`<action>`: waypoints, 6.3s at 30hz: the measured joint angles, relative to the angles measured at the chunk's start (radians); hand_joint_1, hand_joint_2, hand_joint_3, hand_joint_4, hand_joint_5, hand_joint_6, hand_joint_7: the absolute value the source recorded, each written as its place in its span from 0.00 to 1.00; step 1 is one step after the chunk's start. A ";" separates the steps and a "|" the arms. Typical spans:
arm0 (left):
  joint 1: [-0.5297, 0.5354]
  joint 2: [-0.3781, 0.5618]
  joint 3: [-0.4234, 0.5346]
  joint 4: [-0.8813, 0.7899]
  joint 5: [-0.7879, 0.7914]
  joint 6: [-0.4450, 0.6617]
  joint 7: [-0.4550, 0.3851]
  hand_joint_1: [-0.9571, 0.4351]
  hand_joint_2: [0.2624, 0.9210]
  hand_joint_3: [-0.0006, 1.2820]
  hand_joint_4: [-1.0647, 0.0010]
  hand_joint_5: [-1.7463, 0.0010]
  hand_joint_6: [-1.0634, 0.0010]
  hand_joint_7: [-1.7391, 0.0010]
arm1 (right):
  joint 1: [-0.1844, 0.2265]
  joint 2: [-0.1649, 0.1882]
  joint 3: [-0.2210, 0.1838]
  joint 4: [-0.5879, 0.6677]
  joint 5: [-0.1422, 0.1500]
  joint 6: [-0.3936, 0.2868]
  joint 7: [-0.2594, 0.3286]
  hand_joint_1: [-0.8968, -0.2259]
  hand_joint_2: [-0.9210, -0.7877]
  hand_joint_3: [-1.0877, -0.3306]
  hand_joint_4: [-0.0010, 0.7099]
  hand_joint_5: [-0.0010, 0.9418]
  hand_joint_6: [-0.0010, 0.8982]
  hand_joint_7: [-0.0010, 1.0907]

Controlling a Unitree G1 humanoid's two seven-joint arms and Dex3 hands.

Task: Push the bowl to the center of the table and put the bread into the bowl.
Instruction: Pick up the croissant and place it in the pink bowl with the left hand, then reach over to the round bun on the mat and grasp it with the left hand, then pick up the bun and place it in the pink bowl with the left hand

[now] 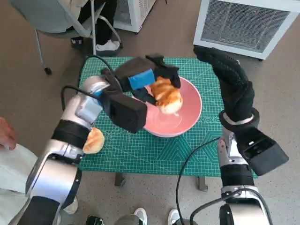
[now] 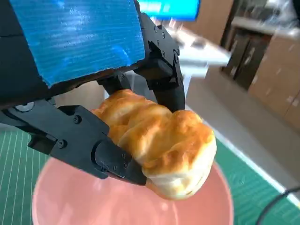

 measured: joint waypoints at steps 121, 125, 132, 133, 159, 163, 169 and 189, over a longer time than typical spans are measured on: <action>0.788 0.430 0.210 -0.642 -0.032 0.236 0.005 0.69 1.00 0.12 0.48 0.21 0.46 0.33 | 0.032 0.014 0.001 -0.049 0.003 0.039 0.009 0.49 0.00 0.41 0.40 0.10 0.00 0.65; 0.783 0.429 0.278 -0.766 -0.083 0.234 0.018 0.69 1.00 0.11 0.47 0.25 0.46 0.30 | 0.031 0.013 0.000 -0.049 0.005 0.041 0.009 0.49 0.00 0.40 0.40 0.10 0.00 0.65; 0.686 0.420 0.358 -0.924 -0.126 0.275 0.047 0.69 1.00 0.11 0.46 0.28 0.46 0.27 | 0.030 0.016 0.002 -0.044 0.011 0.046 0.015 0.49 0.00 0.40 0.39 0.10 0.00 0.65; 0.669 0.412 0.361 -0.937 -0.127 0.284 0.050 0.69 1.00 0.12 0.48 0.28 0.47 0.26 | 0.030 0.016 0.002 -0.043 0.011 0.047 0.016 0.48 0.00 0.40 0.39 0.10 0.00 0.65; 0.146 0.091 0.103 -0.563 -0.032 0.175 0.096 0.69 1.00 0.09 0.41 0.29 0.44 0.31 | 0.027 0.008 -0.003 -0.044 0.026 0.050 0.028 0.47 0.00 0.41 0.39 0.11 0.00 0.66; 0.093 0.047 0.070 -0.442 -0.003 0.171 0.116 0.69 1.00 0.10 0.40 0.30 0.48 0.28 | 0.027 0.002 -0.006 -0.043 0.026 0.048 0.028 0.47 0.00 0.41 0.39 0.11 0.00 0.66; 0.054 -0.004 0.045 -0.316 -0.002 0.217 0.076 0.58 0.94 0.18 0.79 0.70 0.86 0.50 | 0.027 0.000 -0.009 -0.039 0.026 0.043 0.028 0.47 0.00 0.42 0.39 0.11 0.00 0.66; 0.058 -0.034 -0.019 -0.270 0.045 0.260 0.082 0.42 1.00 0.09 1.00 1.00 1.00 0.84 | 0.027 -0.001 -0.011 -0.030 0.019 0.025 0.021 0.48 0.00 0.42 0.38 0.11 0.00 0.64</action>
